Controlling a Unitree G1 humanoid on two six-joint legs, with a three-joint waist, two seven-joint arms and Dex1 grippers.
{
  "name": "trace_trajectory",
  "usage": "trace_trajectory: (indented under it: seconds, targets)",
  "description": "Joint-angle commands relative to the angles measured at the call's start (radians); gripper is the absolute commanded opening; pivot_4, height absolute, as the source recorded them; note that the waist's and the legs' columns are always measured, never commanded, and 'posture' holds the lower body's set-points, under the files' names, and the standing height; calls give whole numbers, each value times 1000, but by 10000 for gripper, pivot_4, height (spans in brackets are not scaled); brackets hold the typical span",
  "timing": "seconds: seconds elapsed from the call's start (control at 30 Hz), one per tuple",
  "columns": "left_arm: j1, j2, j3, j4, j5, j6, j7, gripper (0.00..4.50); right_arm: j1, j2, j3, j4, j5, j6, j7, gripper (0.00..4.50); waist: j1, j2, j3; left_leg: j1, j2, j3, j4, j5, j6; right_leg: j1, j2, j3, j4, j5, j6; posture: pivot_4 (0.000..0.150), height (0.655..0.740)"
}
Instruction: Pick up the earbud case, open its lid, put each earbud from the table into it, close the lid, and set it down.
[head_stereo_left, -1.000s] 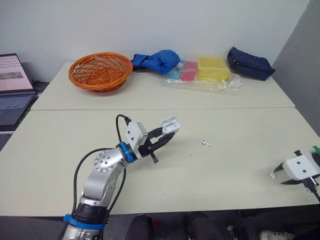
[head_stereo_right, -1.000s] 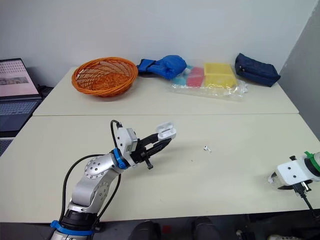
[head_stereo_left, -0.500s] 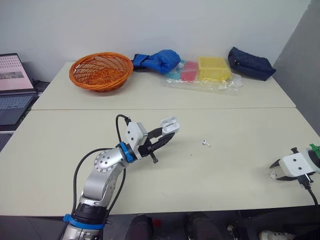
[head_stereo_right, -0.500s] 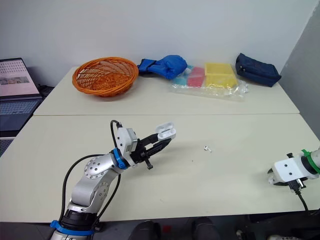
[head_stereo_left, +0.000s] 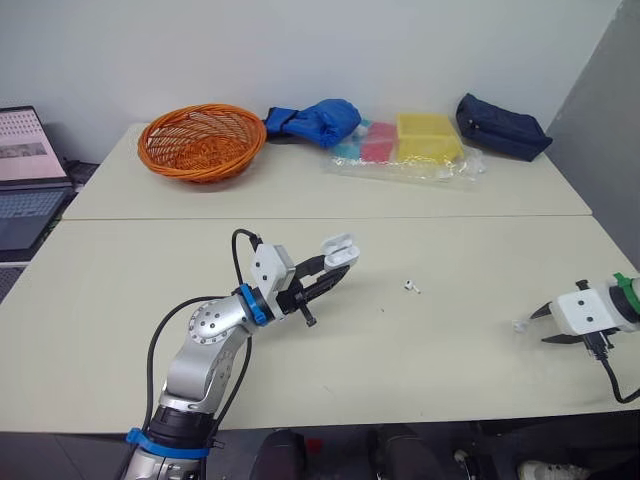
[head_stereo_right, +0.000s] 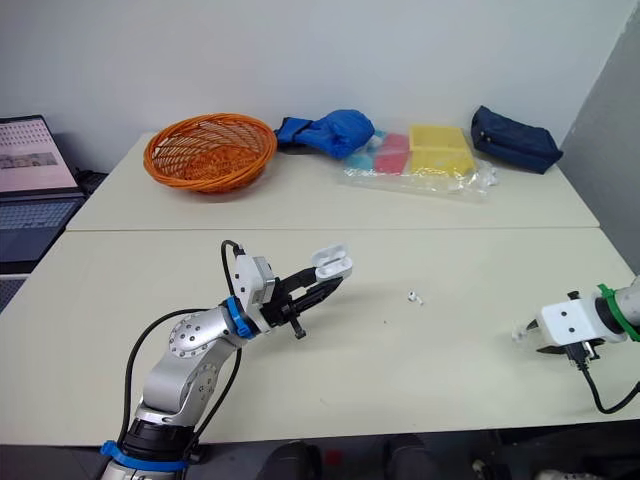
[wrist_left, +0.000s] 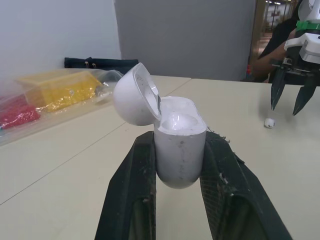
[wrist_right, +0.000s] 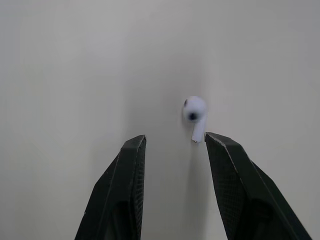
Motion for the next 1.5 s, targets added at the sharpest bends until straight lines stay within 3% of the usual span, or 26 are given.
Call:
trace_trajectory:
  seconds: [0.03, 0.67, 1.5]
  targets:
    - [-6, -1, 1, -35, -17, -7, -2, 8048, -14, -10, -27, -4, 30, 15, 22, 19106, 1, 0, 0, 0, 0, 0, 0, 0, 0, 0, 0, 0, 0, 0, 0, 1500, 7400]
    - [-8, 1, -1, -33, -16, -7, -6, 8048, -37, 52, -3, -34, 7, 104, 8, 19106, 1, 0, 0, 0, 0, 0, 0, 0, 0, 0, 0, 0, 0, 0, 0, 1500, 7400]
    - [21, 8, 12, -38, -13, -21, 6, 8048, -319, 180, 160, 267, -189, -32, 74, 19106, -1, 0, 0, 0, 0, 1, -1, 0, 0, -1, 0, 0, -1, 0, 0, 1500, 7400]
